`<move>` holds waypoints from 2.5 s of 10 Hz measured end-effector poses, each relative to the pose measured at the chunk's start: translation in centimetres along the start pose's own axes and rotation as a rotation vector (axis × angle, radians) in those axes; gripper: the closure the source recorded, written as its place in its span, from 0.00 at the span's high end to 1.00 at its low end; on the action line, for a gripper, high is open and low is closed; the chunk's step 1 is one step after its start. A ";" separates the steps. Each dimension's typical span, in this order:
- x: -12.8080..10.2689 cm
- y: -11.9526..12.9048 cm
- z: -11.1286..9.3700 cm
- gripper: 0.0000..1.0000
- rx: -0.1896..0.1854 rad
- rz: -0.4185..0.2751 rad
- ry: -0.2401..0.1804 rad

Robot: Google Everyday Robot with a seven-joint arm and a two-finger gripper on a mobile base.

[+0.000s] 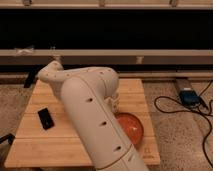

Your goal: Wipe the white sponge on the table

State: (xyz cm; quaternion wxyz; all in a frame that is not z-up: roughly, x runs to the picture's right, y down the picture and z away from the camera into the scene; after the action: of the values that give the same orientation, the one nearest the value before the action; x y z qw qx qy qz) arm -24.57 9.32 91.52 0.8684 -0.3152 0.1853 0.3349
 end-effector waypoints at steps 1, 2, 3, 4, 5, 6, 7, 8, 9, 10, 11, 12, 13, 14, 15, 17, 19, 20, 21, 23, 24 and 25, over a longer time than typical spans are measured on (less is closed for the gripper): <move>-0.1 0.5 -0.1 0.00 -0.003 -0.017 0.000; -0.3 1.1 -0.2 0.00 -0.008 -0.035 -0.002; -0.5 1.5 -0.2 0.00 -0.011 -0.047 -0.005; -0.8 1.8 -0.3 0.00 -0.014 -0.060 -0.007; -1.1 2.2 -0.4 0.00 -0.018 -0.076 -0.010; -1.5 2.6 -0.4 0.00 -0.021 -0.094 -0.008; -2.0 2.9 -0.5 0.01 -0.022 -0.110 -0.009; -2.8 3.3 -0.6 0.10 -0.023 -0.128 -0.015; -3.4 3.6 -0.7 0.18 -0.024 -0.139 -0.021; -3.9 3.7 -0.7 0.27 -0.022 -0.150 -0.021; -4.5 3.8 -0.8 0.38 -0.020 -0.160 -0.023; -5.4 3.9 -0.9 0.50 -0.018 -0.169 -0.032; -5.8 3.9 -1.1 0.58 -0.016 -0.172 -0.038; -6.4 3.8 -1.3 0.67 -0.014 -0.173 -0.047; -6.7 3.5 -1.6 0.76 -0.012 -0.169 -0.056; -7.2 2.4 -2.1 0.80 -0.006 -0.152 -0.070; -7.4 1.5 -2.5 0.80 -0.003 -0.131 -0.079; -7.2 0.9 -2.6 0.80 -0.003 -0.117 -0.083; -7.1 0.5 -2.8 0.80 -0.011 -0.107 -0.098; -6.9 0.3 -3.5 0.80 -0.045 -0.108 -0.145; -6.7 0.1 -4.1 0.80 -0.060 -0.112 -0.172; -6.5 0.2 -4.7 0.80 -0.073 -0.122 -0.197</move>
State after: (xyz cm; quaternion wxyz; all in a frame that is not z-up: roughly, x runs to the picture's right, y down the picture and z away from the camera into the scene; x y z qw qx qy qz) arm -29.87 3.27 91.44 0.8892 -0.3229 0.0671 0.3172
